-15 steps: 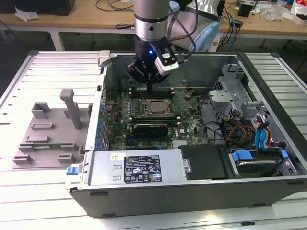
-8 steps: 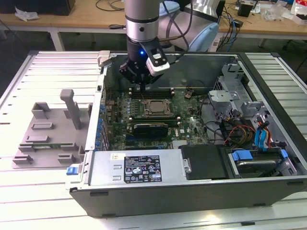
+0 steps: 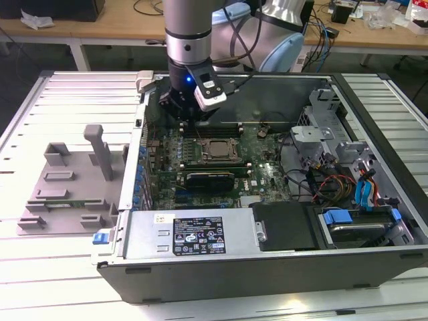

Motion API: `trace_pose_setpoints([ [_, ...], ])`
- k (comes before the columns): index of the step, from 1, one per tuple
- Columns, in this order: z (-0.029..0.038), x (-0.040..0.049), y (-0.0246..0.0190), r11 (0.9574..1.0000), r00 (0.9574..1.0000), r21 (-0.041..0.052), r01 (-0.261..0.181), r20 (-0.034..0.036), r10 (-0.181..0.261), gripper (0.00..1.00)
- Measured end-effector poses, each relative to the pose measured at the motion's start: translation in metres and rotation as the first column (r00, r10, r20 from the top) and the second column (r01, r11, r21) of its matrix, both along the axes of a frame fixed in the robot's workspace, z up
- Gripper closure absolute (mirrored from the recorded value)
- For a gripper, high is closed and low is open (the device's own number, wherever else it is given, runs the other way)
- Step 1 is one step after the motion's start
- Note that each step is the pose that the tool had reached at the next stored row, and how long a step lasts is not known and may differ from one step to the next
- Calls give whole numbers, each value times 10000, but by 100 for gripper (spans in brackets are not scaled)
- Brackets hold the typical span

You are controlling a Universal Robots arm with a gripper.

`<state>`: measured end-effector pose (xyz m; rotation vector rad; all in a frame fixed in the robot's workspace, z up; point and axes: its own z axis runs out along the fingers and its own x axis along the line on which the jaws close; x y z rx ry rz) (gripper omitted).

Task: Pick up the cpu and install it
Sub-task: 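Install the first cpu locking lever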

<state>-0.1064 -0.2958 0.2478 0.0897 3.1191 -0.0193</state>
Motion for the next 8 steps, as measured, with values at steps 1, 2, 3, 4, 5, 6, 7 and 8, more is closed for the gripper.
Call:
trace_pose_setpoints([
  [1,-1,-59,15,10000,10000,3,0,4,0,89],
  [2,0,-82,39,10000,10000,18,-2,4,2,89],
  [3,1,-107,58,10000,10000,20,-3,11,3,89],
  [4,17,-148,79,10000,10000,23,-2,72,2,89],
  [5,28,-150,84,10000,10000,23,0,80,0,89],
  [6,47,-150,86,10000,10000,24,3,83,-3,89],
  [7,65,-151,87,10000,10000,27,3,85,-4,89],
  [8,78,-151,87,10000,10000,35,4,86,-4,89],
])
